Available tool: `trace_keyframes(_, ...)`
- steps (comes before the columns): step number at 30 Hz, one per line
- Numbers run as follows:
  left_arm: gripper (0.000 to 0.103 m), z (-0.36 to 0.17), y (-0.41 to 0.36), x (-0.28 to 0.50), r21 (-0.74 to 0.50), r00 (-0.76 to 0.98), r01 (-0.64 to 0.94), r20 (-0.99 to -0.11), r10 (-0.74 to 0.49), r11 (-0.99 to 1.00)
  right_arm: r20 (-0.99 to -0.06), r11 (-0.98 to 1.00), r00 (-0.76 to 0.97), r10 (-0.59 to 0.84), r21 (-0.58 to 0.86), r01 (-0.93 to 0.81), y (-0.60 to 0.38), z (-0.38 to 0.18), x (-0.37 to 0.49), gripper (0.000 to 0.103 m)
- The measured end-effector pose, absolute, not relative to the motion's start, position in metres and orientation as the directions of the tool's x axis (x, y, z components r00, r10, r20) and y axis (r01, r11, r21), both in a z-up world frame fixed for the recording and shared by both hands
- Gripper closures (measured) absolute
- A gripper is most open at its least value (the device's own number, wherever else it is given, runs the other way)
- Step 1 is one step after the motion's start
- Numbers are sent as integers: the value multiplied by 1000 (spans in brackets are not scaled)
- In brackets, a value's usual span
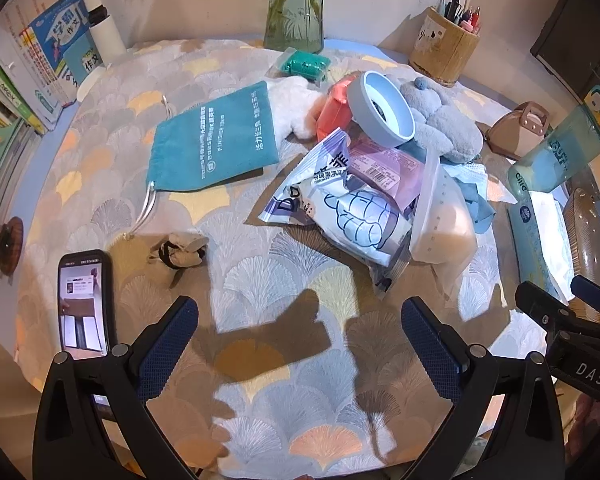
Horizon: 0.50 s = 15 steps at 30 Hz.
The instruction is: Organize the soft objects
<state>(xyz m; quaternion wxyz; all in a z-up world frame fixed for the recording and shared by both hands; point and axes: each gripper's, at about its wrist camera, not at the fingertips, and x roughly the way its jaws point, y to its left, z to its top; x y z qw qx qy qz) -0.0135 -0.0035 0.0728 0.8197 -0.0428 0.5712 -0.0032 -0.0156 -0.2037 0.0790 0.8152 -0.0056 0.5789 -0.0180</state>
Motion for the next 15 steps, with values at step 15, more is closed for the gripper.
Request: trace_keyframes(15, 1, 69, -4, -14, -84, 339, -43, -939, -64, 996, -911, 999, 412, -30, -13, 44, -190, 91, -28, 2)
